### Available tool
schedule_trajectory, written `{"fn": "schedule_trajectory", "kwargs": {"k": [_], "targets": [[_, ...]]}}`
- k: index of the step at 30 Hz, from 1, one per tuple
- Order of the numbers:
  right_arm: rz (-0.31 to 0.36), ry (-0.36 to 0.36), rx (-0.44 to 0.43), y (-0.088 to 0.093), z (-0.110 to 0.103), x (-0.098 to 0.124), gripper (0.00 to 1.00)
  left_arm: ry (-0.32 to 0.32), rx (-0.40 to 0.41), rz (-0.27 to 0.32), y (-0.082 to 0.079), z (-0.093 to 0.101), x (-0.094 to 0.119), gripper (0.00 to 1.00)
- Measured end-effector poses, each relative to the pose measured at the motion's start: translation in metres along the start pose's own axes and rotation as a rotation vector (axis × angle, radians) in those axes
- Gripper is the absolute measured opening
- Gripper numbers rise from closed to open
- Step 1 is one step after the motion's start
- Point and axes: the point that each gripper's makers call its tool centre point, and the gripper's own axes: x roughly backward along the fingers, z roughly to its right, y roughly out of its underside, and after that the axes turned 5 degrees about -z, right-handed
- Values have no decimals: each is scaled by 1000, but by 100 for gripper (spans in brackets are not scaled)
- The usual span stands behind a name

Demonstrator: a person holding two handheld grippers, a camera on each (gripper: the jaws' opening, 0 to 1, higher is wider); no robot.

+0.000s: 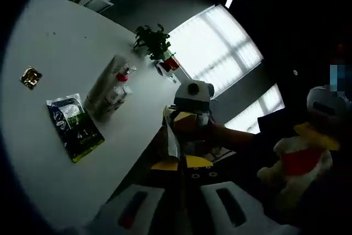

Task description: Arrange the skincare products in the storage area until every visible bottle or jar stands upright without overlapping.

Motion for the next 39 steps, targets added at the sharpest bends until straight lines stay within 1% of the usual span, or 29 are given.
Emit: {"fn": "schedule_trajectory", "kwargs": {"k": [1,2,3,4,5,7,9,10,11,12,15,16,17,18,21,25,26,27,28,30,32,33,34,35,36,37,38,39], "targets": [[48,22,-18,-6,3,1,1,-2,-28,38,-5,0,1,0],[74,29,-20,-10,4,2,1,-28,-27,78,-10,-5,3,0],[110,32,-38,-13,4,2,1,-27,-34,98,-13,-5,4,0],[142,44,-53,-17,7,3,1,-41,-57,149,-18,-8,5,0],[176,55,-81,-20,9,4,1,-59,-59,188,-22,-11,6,1],[218,66,-116,-23,12,4,1,-63,-45,227,-23,-13,6,2],[247,82,-132,-25,15,4,1,-69,-20,277,-25,-15,6,5],[262,86,-142,-25,17,4,1,-70,-6,299,-25,-16,5,6],[274,90,-155,-26,20,5,1,-67,0,310,-24,-16,4,5],[300,94,-184,-28,22,5,1,-70,7,319,-23,-17,3,3],[318,104,-202,-26,26,5,1,-91,38,385,-24,-21,5,2],[318,112,-205,-24,28,4,1,-94,50,393,-22,-22,5,2],[317,117,-205,-24,28,3,1,-98,67,415,-22,-24,6,2],[316,123,-205,-23,30,3,1,-101,69,419,-20,-24,6,2],[311,143,-208,-18,31,1,1,-133,98,457,-17,-29,8,2],[289,183,-192,-13,37,-2,1,-166,151,522,-13,-37,15,2],[288,187,-192,-12,38,-2,1,-169,158,530,-13,-38,16,1],[282,198,-183,-11,39,-3,1,-182,177,553,-13,-41,20,1],[266,219,-166,-8,42,-4,1,-195,190,565,-11,-45,23,0],[234,239,-142,-4,45,-7,1,-201,192,564,-9,-46,25,0],[221,244,-123,-3,45,-10,1,-210,203,552,-7,-48,25,0],[208,264,-105,-2,48,-11,1,-216,204,553,-7,-49,26,0],[191,286,-78,-1,51,-11,1,-228,212,550,-6,-54,30,0],[162,315,-22,1,54,-12,1,-242,222,544,-5,-58,31,0],[136,337,17,3,57,-14,1,-260,233,539,-3,-61,32,0],[97,365,69,6,60,-16,1,-275,237,537,-2,-65,33,0],[87,373,84,6,61,-17,1,-290,244,528,0,-69,33,0],[45,404,124,9,66,-18,2,-294,253,524,1,-71,33,0]]}}
